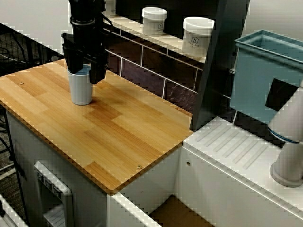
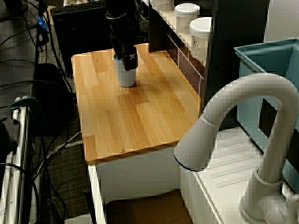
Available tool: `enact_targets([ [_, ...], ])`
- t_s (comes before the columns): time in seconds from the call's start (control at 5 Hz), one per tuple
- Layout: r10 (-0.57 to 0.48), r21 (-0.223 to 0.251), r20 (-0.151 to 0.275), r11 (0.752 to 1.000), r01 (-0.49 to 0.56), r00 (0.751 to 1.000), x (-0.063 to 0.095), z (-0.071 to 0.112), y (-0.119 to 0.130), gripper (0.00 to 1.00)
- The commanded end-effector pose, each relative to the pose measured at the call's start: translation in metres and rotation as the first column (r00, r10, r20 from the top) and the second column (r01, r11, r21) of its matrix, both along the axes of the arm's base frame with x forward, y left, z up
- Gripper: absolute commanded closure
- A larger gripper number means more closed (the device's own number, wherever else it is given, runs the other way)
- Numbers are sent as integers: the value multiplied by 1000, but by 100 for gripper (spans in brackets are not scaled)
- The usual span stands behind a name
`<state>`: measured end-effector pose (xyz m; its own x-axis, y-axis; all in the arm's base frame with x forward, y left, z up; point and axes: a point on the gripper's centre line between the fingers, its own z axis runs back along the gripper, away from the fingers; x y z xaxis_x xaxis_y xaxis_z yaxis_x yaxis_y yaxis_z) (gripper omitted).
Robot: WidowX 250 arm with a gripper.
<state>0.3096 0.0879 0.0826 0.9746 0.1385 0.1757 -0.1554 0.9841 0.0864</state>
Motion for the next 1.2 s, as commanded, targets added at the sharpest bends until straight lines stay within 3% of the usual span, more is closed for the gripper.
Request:
enact_targets([
  [0.0,29,23,62,999,-30,998,6,10,3,0],
  [1.0,69,37,60,997,-71,996,13,9,21,0],
])
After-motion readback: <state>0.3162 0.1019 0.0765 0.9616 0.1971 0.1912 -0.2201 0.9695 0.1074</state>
